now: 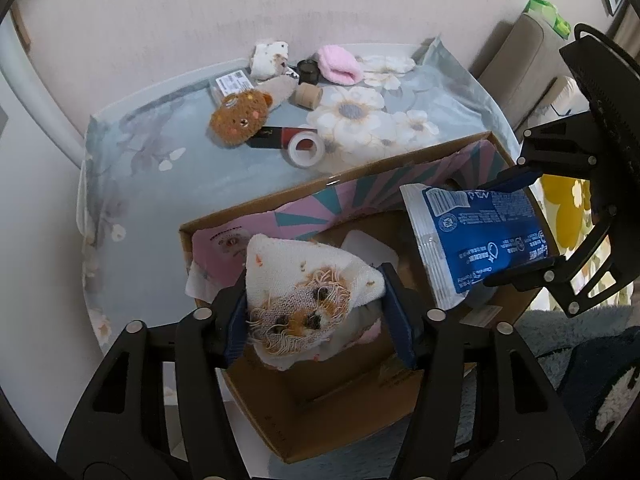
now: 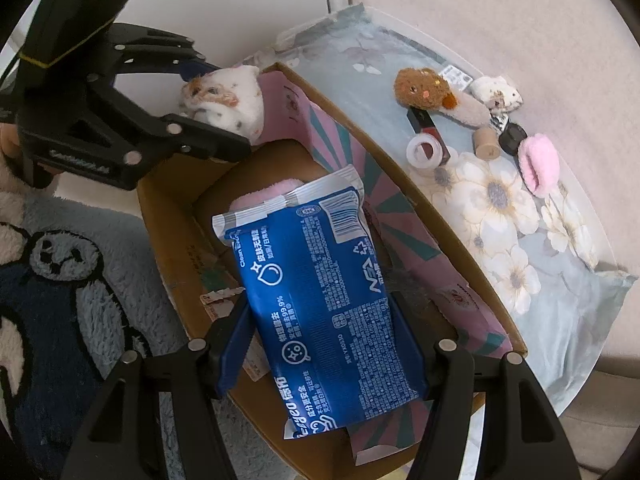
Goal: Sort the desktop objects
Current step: 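Carry cat plush and blue packet into the box and release both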
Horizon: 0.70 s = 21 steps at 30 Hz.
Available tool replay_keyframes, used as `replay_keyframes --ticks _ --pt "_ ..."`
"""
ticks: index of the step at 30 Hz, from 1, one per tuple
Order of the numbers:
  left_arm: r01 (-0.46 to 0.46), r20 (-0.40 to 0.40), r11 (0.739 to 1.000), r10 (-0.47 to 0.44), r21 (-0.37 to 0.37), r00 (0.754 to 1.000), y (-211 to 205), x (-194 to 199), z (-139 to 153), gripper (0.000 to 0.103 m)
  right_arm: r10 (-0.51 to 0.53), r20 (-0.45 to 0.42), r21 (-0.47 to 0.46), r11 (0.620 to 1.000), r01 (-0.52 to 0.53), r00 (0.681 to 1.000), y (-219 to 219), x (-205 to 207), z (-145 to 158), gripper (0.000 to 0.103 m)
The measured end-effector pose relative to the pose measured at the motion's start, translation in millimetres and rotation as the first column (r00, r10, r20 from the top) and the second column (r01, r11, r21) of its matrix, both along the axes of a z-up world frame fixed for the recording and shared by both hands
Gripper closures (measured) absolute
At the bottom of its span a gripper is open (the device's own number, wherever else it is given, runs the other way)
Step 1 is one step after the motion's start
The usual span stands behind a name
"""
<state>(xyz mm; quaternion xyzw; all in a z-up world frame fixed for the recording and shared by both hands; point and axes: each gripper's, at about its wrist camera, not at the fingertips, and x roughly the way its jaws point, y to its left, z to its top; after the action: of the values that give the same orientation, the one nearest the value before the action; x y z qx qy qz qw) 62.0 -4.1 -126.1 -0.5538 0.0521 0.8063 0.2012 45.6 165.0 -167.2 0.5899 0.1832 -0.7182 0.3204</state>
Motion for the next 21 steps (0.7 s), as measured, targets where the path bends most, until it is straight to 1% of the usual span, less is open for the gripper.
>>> replay_keyframes --ticks 1,2,4,6,7,10,13,21 --pt "-0.003 0.006 1.0 0.003 0.009 1.0 -0.6 -0.9 -1.2 0.03 -0.006 0.011 0.01 1.0 0.006 1.0 -0.5 -1.2 -2.4 0.041" --pt "-0.01 0.007 1.0 0.01 0.011 1.0 -1.0 -1.5 -1.8 0.016 -0.015 0.022 0.026 1.0 0.014 1.0 -1.0 -2.5 -6.1 0.04" --pt "-0.031 0.012 0.999 0.031 0.02 0.999 -3.9 -2.8 -3.0 0.003 -0.034 0.03 0.038 0.999 0.032 0.999 0.2 -3.9 -11.2 0.04" --pt "-0.043 0.013 0.998 0.042 0.039 0.999 -7.5 -3.9 -2.0 0.003 -0.065 0.036 0.017 0.998 0.065 0.997 4.3 -5.6 -12.5 0.035" --pt "-0.046 0.014 0.998 0.046 0.039 0.999 -8.6 -4.5 -1.8 0.003 -0.078 0.03 0.004 0.997 0.078 0.996 6.2 -6.4 -11.8 0.03" --pt "-0.067 0.007 0.997 0.067 0.023 0.998 -12.7 -6.0 -1.1 0.003 -0.103 0.011 -0.011 0.995 0.103 0.995 10.0 -9.4 -7.5 0.03" --pt "-0.075 0.01 0.996 0.075 0.042 0.997 -15.9 -7.1 1.0 0.003 -0.119 -0.026 -0.006 0.993 0.119 0.993 12.0 -12.1 -2.3 0.03" --pt "-0.072 -0.022 0.997 0.072 0.031 0.997 -16.9 -9.7 8.2 0.003 -0.146 -0.036 -0.012 0.989 0.146 0.989 14.4 -15.0 -1.4 0.03"
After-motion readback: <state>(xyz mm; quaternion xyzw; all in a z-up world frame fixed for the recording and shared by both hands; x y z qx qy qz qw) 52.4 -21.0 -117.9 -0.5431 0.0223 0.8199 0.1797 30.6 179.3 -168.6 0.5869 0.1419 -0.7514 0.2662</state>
